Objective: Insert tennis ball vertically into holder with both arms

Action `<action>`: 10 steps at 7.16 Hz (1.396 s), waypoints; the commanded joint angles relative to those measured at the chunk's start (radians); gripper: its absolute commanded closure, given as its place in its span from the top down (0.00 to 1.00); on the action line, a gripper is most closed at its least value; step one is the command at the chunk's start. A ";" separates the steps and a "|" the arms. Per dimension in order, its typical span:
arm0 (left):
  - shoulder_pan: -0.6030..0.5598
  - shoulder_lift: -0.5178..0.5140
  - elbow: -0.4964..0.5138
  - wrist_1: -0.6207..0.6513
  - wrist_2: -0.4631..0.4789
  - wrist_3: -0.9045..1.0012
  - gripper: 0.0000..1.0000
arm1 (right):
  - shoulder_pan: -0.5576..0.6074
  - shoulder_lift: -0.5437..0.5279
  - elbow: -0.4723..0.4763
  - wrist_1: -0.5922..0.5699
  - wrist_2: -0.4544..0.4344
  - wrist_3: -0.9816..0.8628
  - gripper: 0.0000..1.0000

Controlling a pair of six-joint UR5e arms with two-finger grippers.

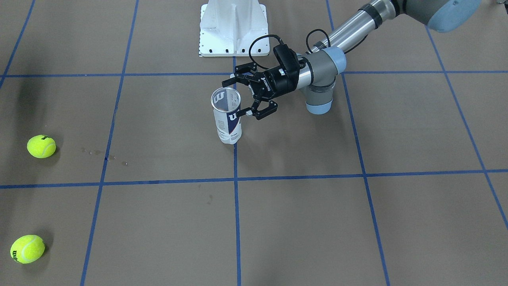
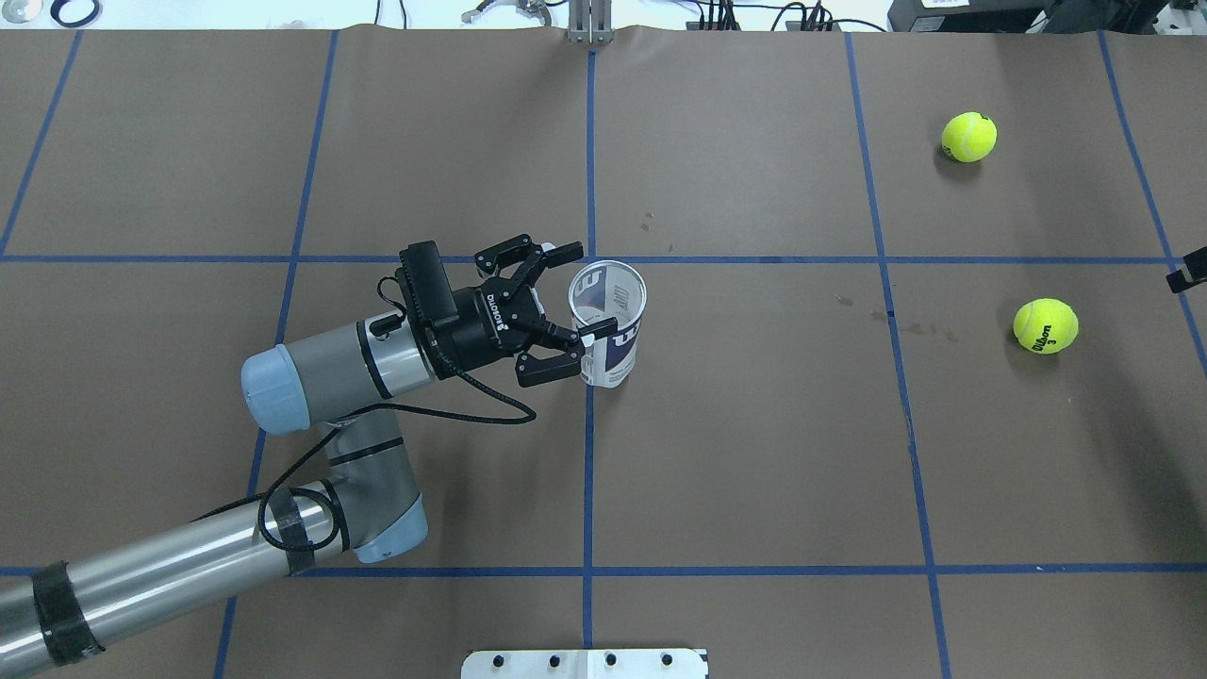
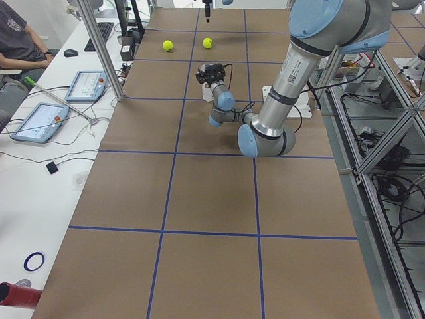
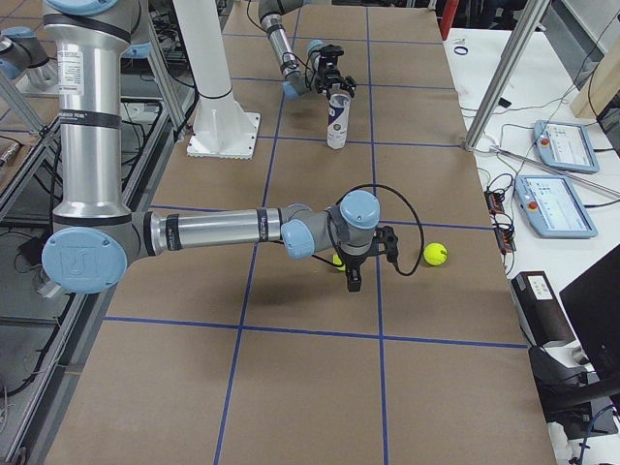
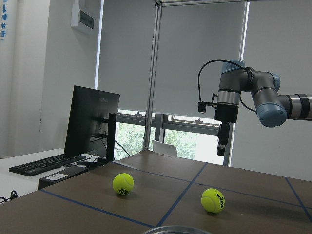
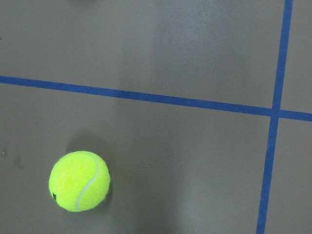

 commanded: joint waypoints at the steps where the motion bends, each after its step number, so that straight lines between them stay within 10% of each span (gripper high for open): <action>1: -0.002 -0.001 -0.005 0.000 -0.001 -0.003 1.00 | -0.063 0.043 0.000 0.002 -0.002 0.115 0.99; 8: -0.002 0.000 -0.006 0.000 -0.001 -0.004 1.00 | -0.275 0.072 -0.077 0.103 -0.134 0.308 0.98; 10: -0.002 0.000 -0.006 0.000 0.000 -0.004 1.00 | -0.281 0.100 -0.088 0.101 -0.136 0.338 0.59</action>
